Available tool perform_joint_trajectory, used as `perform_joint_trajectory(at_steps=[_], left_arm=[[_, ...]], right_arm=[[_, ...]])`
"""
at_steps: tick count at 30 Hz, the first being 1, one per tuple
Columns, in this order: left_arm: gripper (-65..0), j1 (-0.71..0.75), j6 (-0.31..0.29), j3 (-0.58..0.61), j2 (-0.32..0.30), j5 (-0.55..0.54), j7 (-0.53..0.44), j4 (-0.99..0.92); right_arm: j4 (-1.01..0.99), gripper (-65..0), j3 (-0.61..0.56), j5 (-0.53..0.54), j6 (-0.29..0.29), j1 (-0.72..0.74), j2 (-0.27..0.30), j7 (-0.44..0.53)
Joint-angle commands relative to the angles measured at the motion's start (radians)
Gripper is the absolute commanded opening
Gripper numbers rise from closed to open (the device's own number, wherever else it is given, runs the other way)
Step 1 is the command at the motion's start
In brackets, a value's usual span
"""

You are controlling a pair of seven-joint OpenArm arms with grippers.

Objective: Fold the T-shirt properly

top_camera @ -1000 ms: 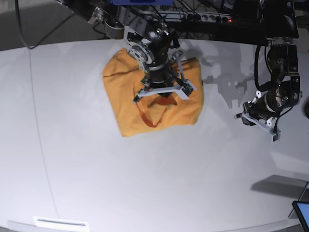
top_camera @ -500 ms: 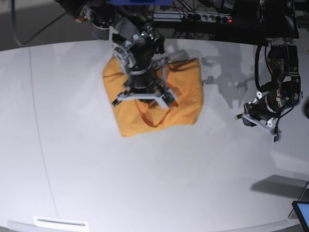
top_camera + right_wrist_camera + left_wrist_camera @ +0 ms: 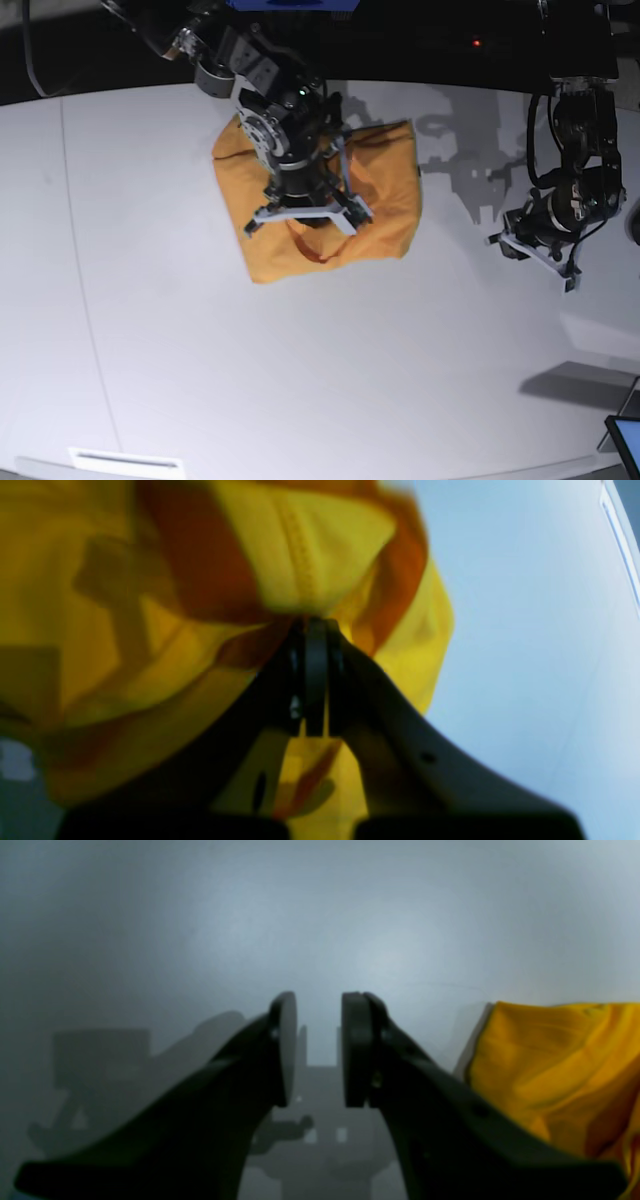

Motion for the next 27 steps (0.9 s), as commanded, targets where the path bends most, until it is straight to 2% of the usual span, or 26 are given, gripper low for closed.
perform_joint_trajectory(at_steps=[1, 7, 12, 18, 27], left_arm=[[-50.1, -0.015, -0.005, -0.010, -0.019, -0.002, -0.016, 0.017], [-50.1, -0.015, -0.005, -0.010, -0.019, -0.002, -0.016, 0.014], [-50.1, -0.015, -0.005, -0.010, -0.021, -0.002, -0.016, 0.014], [-50.1, -0.019, -0.005, -0.010, -0.021, -0.002, -0.016, 0.013], [-50.1, -0.018, -0.005, -0.010, -0.021, -0.002, -0.016, 0.013]], right_arm=[[0.001, -65.0, -0.001, -0.012, -0.005, 0.026, -0.019, 0.023], [-0.086, -65.0, -0.003, -0.012, -0.004, 0.068, -0.055, 0.026], [-0.149, -65.0, -0.003, -0.012, -0.004, 0.062, -0.081, 0.072], [-0.195, -65.0, -0.069, -0.012, -0.005, 0.066, -0.086, 0.083], [-0.267, -65.0, -0.076, -0.015, -0.010, 0.066, -0.098, 0.078]])
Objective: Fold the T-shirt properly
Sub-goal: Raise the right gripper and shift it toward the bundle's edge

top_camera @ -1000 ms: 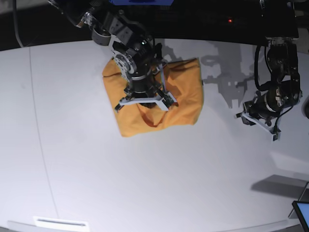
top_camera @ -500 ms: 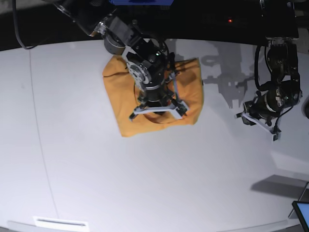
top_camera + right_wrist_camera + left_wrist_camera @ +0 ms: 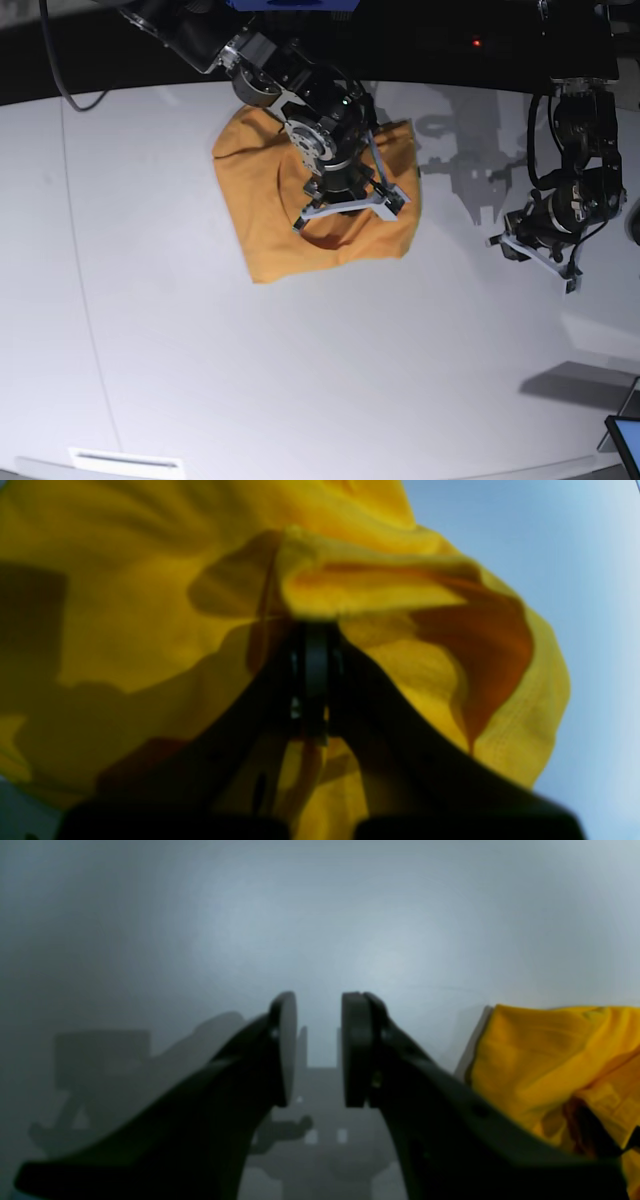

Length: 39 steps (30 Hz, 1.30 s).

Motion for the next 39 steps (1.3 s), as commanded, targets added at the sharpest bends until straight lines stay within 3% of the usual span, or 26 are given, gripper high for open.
perform_joint_trajectory(at_steps=[1, 12, 15, 19, 23, 28, 32, 35, 39], left_arm=[[-50.1, -0.013, -0.005, -0.010, -0.020, -0.005, -0.016, 0.013], [-50.1, -0.013, -0.005, -0.010, -0.020, -0.005, -0.016, 0.013], [-50.1, -0.011, -0.005, -0.010, -0.020, -0.005, -0.016, 0.013], [-50.1, -0.014, -0.005, -0.010, -0.020, -0.005, -0.016, 0.015], [-50.1, -0.008, -0.006, -0.005, -0.016, -0.005, -0.016, 0.027], [-50.1, 0.004, -0.006, -0.008, 0.007, -0.005, -0.018, 0.105], [-50.1, 0.006, -0.006, -0.008, 0.052, -0.005, -0.018, 0.186], [-50.1, 0.001, -0.006, -0.008, 0.095, -0.005, -0.019, 0.196], [-50.1, 0.006, -0.006, 0.004, 0.115, -0.005, -0.076, 0.194]], right_arm=[[0.031, -65.0, 0.000, -0.010, -0.010, 0.009, -0.010, 0.004], [0.291, -64.7, 0.006, -0.010, -0.016, 0.034, 0.016, -0.098], [0.293, -64.6, 0.006, -0.010, -0.089, 0.032, 0.025, -0.095], [0.298, -64.6, 0.009, -0.010, -0.214, 0.047, 0.091, -0.102], [0.298, -64.6, 0.101, -0.010, -0.234, 0.024, 0.154, -0.098], [0.359, -64.6, 0.276, -0.006, -0.138, -0.032, 0.206, -0.093], [0.459, -64.6, 0.390, -0.006, -0.039, -0.095, 0.203, -0.068], [0.480, -64.4, 0.423, -0.006, 0.039, -0.131, 0.198, -0.059], [0.483, -59.2, 0.422, -0.006, 0.088, -0.166, 0.182, -0.059]])
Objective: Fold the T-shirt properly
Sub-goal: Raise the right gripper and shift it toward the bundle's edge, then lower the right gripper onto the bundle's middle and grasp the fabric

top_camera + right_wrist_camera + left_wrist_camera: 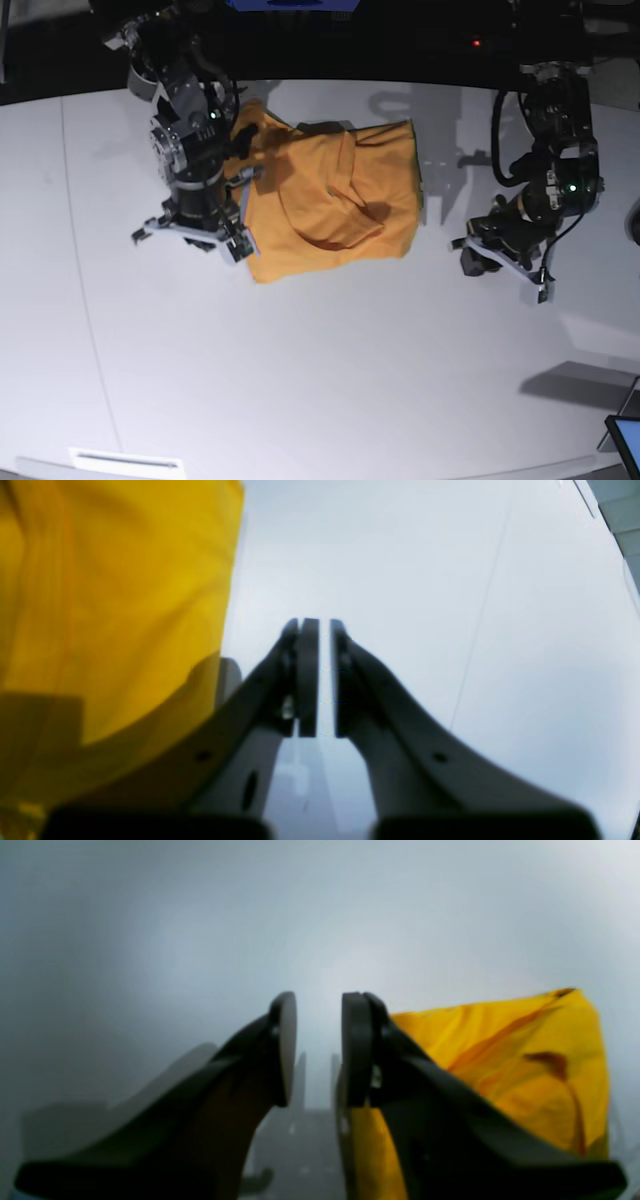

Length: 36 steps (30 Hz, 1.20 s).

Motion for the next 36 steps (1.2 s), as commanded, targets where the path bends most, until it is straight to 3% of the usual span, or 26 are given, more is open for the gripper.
perform_joint_trajectory(at_steps=[1, 8, 13, 21, 23, 26, 36], left_arm=[[-50.1, -0.014, 0.001, -0.006, -0.016, -0.001, -0.021, 0.013], [-49.9, -0.013, 0.001, -0.006, -0.024, -0.001, -0.021, -0.004], [-49.7, -0.013, 0.001, -0.006, -0.024, -0.001, -0.021, -0.056], [-49.7, -0.016, 0.001, -0.008, -0.038, -0.001, -0.021, -0.057], [-49.7, -0.017, 0.001, -0.008, -0.038, -0.001, -0.021, -0.057], [-49.7, -0.017, 0.001, -0.008, -0.038, -0.001, -0.021, -0.057], [-50.2, 0.015, 0.001, -0.006, -0.035, -0.001, -0.022, -0.057]], right_arm=[[0.020, -57.9, 0.002, -0.009, 0.003, 0.010, -0.023, 0.027], [0.022, -54.1, -0.027, -0.009, 0.072, 0.001, -0.076, 0.023], [0.025, -45.3, -0.095, -0.012, 0.072, 0.001, -0.077, 0.020], [0.043, -44.7, -0.102, -0.012, 0.072, -0.035, -0.077, 0.026], [0.045, -48.3, -0.104, -0.011, 0.072, -0.044, -0.079, 0.027], [0.045, -65.0, -0.139, -0.009, 0.072, -0.048, -0.079, 0.027], [0.045, -64.7, -0.219, -0.009, 0.069, -0.047, -0.086, 0.027]])
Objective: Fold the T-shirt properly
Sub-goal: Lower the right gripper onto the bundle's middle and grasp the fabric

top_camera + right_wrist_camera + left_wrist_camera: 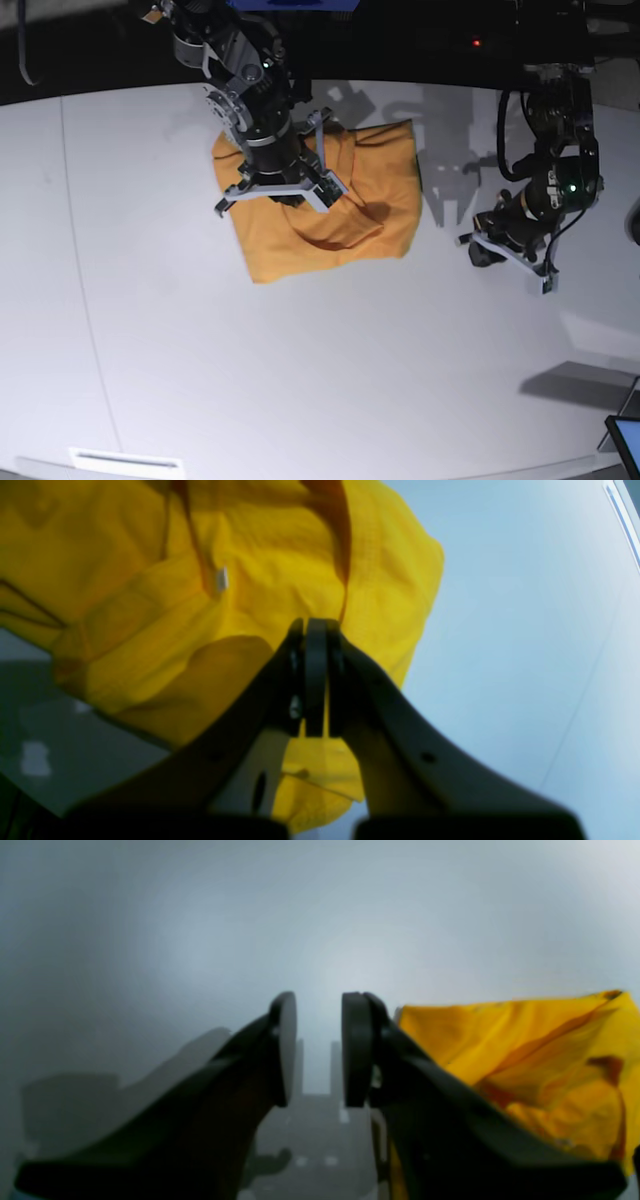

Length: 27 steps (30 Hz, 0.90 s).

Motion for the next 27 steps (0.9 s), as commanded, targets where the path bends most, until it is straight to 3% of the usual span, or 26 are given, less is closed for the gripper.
perform_joint_trajectory(at_steps=[1, 16, 23, 27], left_arm=[[-50.2, -0.012, -0.003, -0.005, -0.013, -0.006, -0.018, 0.016], [-50.2, 0.002, -0.003, -0.005, -0.012, -0.006, -0.019, 0.022], [-50.2, 0.015, -0.003, -0.007, -0.013, -0.006, -0.019, 0.022], [-50.2, 0.018, -0.003, -0.014, -0.016, -0.006, -0.019, 0.022]], right_arm=[[0.017, -64.7, 0.001, -0.008, -0.006, 0.010, -0.015, 0.019], [-0.081, -64.7, 0.003, -0.005, -0.004, 0.030, -0.015, 0.082], [-0.216, -64.7, 0.047, 0.153, -0.003, 0.088, -0.018, 0.125], [-0.299, -64.7, 0.064, 0.168, -0.003, 0.120, -0.018, 0.157]])
